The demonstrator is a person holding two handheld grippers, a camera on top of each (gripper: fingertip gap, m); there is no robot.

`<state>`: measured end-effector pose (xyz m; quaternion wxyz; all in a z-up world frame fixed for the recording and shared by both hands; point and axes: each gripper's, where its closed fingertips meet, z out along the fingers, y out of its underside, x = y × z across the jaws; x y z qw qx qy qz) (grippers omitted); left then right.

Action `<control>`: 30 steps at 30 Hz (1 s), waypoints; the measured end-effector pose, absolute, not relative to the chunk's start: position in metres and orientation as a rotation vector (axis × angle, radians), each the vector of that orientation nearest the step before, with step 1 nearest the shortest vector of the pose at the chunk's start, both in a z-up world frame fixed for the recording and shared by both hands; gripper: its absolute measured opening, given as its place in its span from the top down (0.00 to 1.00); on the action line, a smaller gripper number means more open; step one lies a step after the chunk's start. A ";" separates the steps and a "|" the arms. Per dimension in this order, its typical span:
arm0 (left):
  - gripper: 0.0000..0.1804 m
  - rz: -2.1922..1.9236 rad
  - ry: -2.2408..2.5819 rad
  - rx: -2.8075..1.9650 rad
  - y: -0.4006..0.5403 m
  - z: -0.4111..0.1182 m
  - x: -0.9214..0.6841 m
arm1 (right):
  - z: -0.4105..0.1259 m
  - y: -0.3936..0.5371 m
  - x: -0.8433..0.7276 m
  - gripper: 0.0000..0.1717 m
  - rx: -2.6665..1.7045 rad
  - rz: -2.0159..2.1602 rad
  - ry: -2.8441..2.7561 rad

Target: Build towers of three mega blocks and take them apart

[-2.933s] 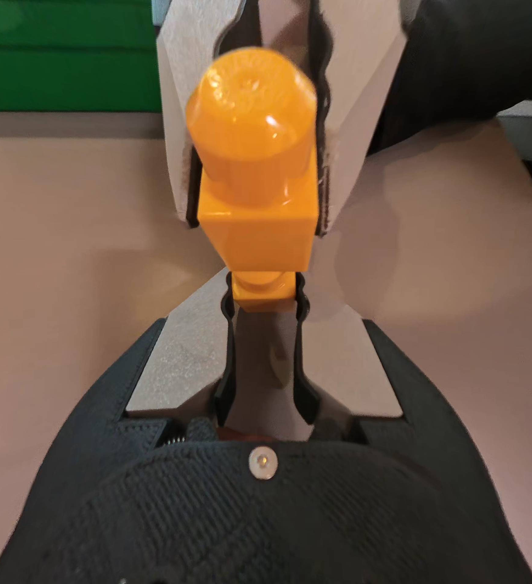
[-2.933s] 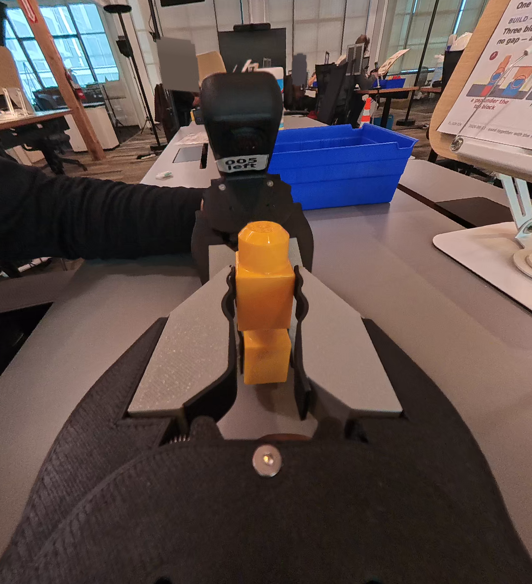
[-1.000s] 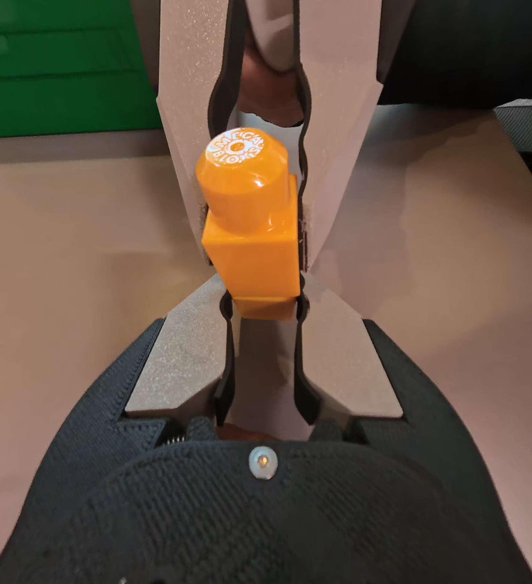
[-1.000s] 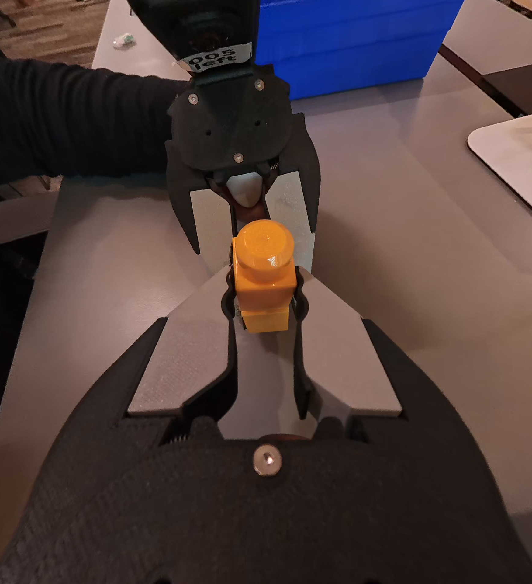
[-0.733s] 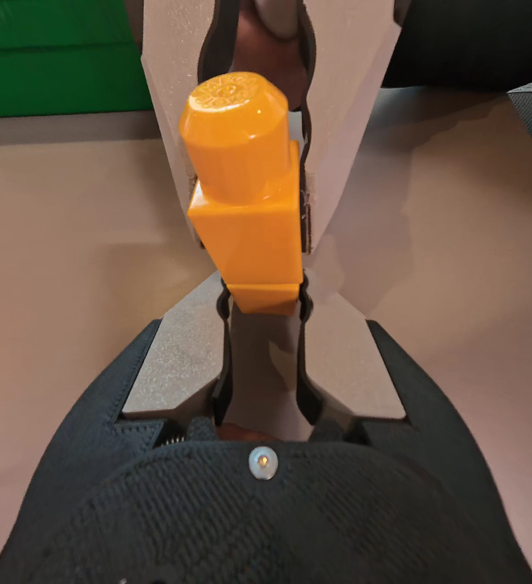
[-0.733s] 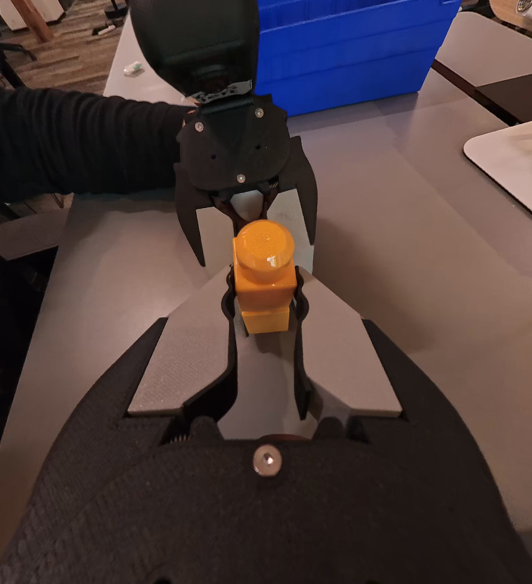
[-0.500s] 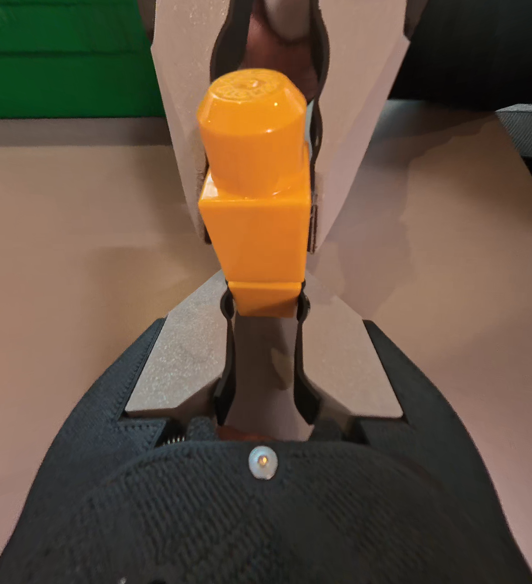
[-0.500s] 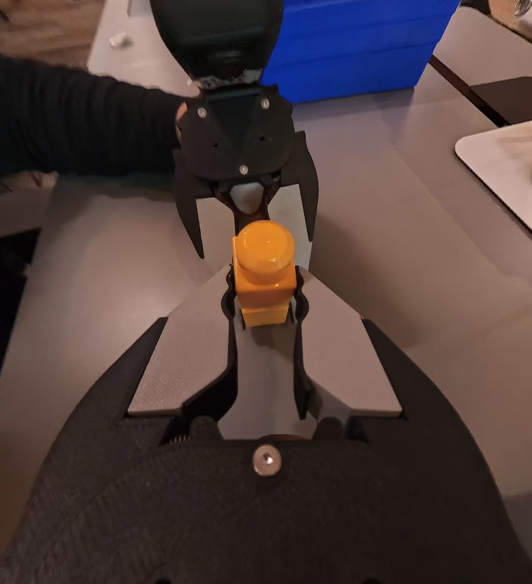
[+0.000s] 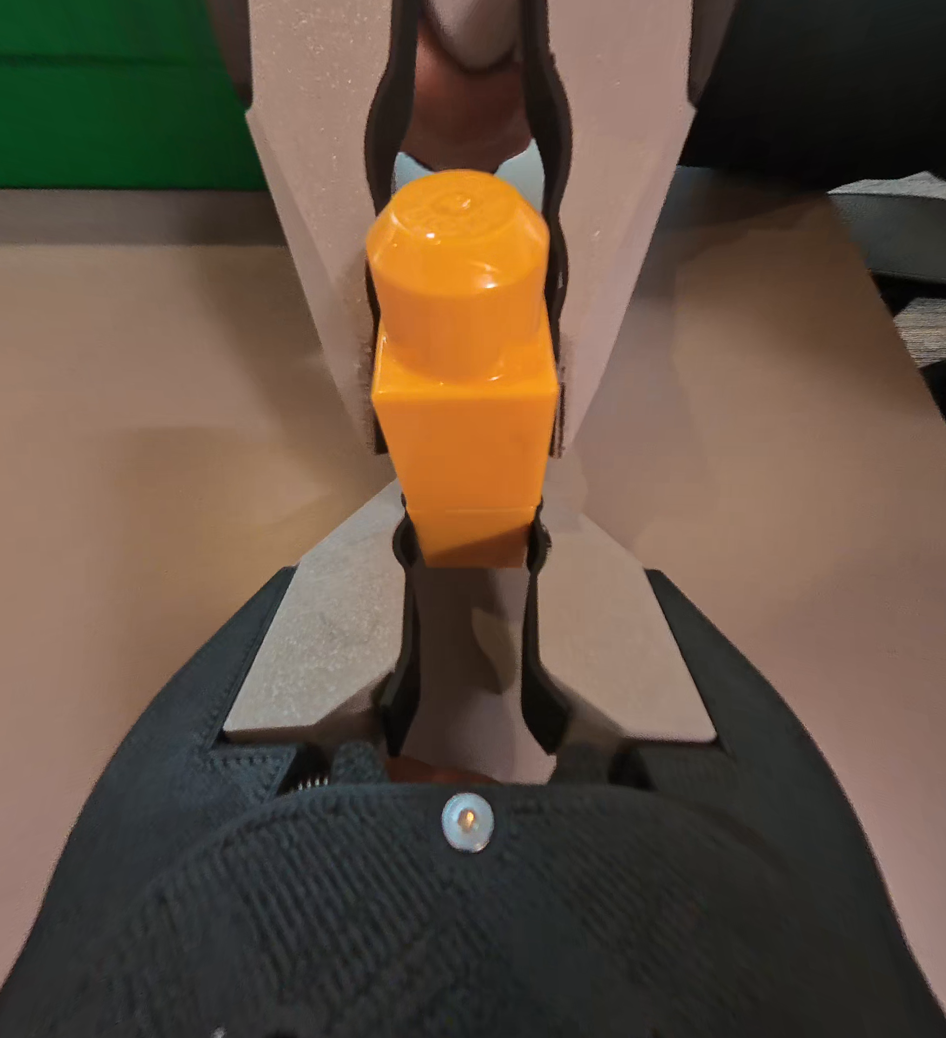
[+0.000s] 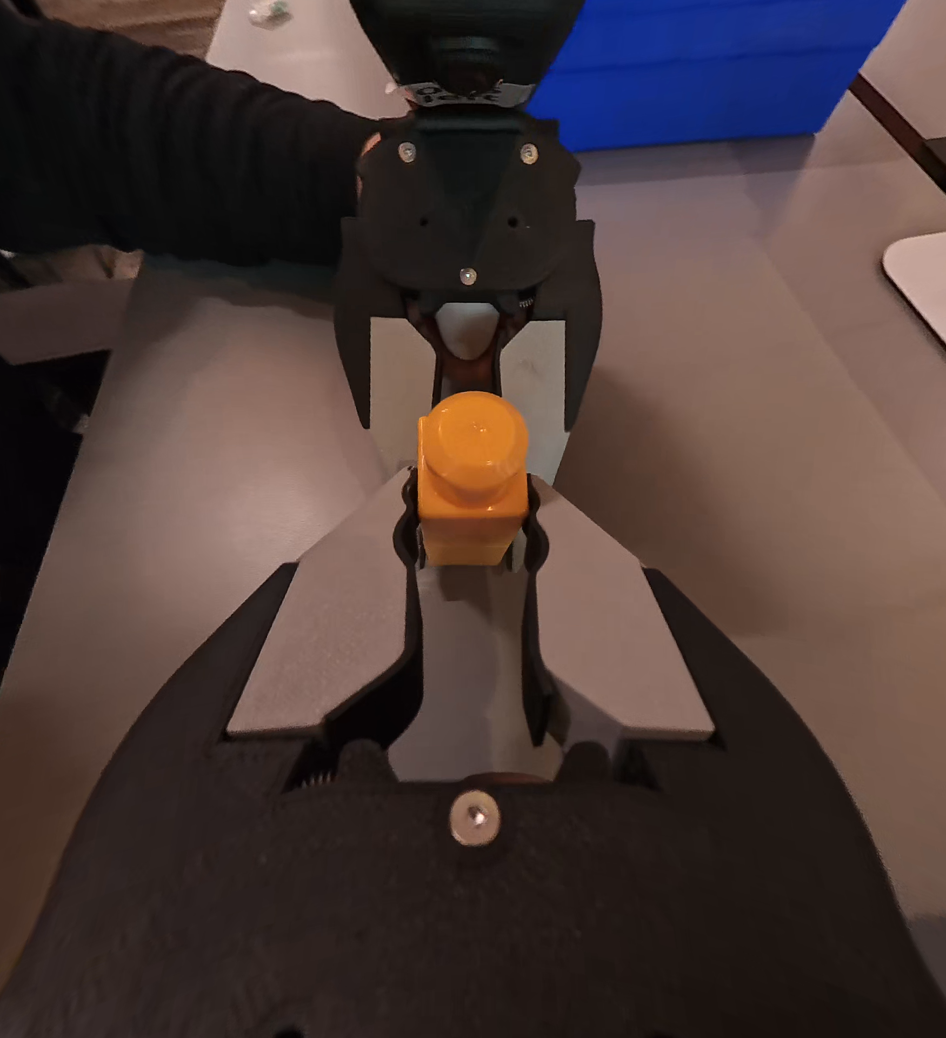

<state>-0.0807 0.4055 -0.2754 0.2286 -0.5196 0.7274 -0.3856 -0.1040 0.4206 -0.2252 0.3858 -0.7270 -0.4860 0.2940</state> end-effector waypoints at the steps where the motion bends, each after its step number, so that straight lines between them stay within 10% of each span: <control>1: 0.80 -1.066 2.007 -1.425 0.404 -0.275 -0.081 | -0.225 0.419 -0.104 0.80 -1.845 0.754 -1.248; 30: 0.80 -0.819 1.706 -1.717 0.530 -0.285 -0.125 | -0.199 0.456 -0.101 0.78 -1.731 0.689 -0.945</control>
